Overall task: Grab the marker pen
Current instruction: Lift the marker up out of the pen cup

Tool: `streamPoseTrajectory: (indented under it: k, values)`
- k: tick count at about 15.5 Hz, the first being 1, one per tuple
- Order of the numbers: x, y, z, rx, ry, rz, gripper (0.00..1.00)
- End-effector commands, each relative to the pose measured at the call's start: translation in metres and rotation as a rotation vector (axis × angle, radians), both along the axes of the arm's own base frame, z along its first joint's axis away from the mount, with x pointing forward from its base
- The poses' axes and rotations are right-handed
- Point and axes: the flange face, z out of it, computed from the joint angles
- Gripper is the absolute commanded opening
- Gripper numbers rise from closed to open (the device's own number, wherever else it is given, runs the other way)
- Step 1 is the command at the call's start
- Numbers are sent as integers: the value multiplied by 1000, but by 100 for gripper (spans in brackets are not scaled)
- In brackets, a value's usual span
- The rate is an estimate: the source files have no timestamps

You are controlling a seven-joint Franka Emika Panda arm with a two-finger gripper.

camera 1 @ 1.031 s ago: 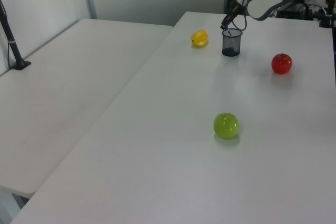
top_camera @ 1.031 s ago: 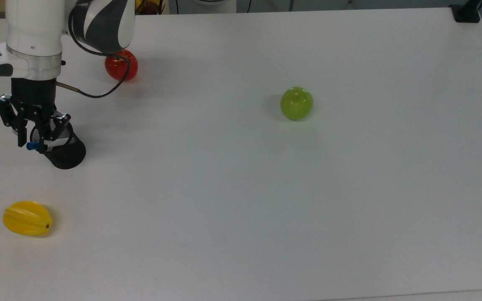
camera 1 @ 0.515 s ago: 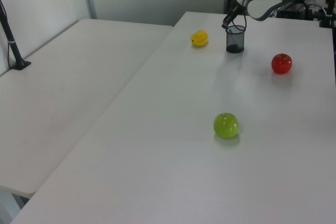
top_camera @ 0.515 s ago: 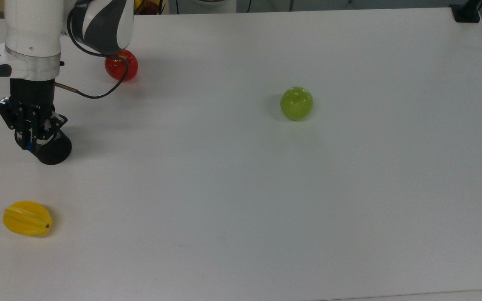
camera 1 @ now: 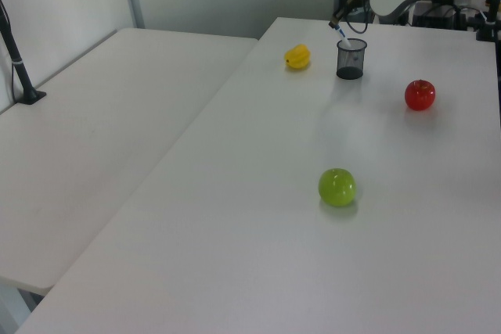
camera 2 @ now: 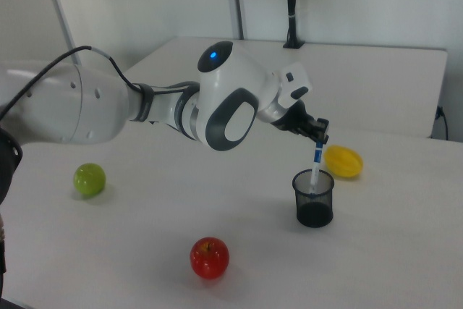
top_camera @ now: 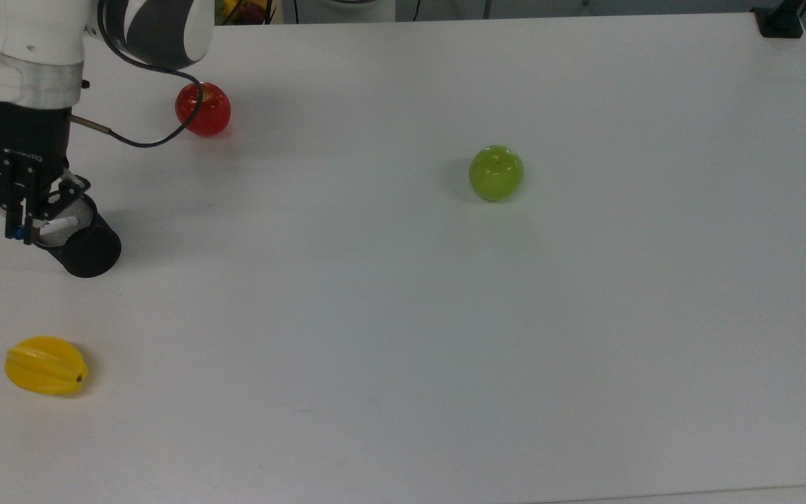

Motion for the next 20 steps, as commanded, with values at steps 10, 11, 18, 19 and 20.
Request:
streamPoseTrajectory:
  k: [10, 11, 18, 19, 20]
  values:
    - [-49, 40, 144, 132, -77, -3, 2]
    - [-49, 51, 145, 146, -47, 13, 2]
    - [-62, 135, 119, 250, 328, 126, 2]
    - [-62, 150, 109, 260, 377, 146, 2]
    - [-63, 163, 98, 275, 435, 158, 2]
